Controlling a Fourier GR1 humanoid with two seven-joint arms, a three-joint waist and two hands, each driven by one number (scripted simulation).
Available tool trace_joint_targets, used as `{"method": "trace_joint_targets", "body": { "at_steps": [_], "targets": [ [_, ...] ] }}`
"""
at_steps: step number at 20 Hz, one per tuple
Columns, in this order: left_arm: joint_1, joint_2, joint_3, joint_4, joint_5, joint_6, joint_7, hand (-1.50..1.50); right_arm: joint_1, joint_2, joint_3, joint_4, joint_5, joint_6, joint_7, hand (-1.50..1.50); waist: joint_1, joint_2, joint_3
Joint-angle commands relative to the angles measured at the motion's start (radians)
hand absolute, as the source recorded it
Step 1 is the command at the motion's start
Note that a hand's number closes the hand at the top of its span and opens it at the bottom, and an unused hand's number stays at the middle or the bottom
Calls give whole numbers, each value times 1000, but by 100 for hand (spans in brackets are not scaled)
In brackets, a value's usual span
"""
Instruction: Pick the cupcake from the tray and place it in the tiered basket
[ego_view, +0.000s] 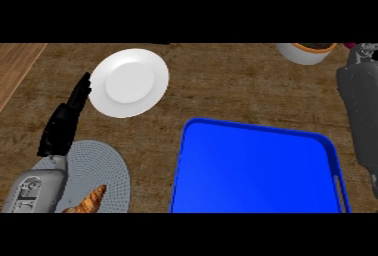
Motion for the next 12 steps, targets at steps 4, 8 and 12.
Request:
{"method": "trace_joint_targets", "body": {
  "at_steps": [4, 8, 12],
  "targets": [
    [4, -13, -17, -6, -10, 1, 18, 0, -259, -76, -29, 295, 250, 8, 191, 150, 11, -10, 1],
    [-4, -9, 3, 28, -14, 15, 17, 0, -366, -96, -114, 452, 210, -44, 90, 150, -29, -13, 4],
    [33, 11, 29, 27, 12, -7, -36, 0, -402, -126, -181, 544, 204, -164, 27, 150, -28, -11, 4]
  ]
}}
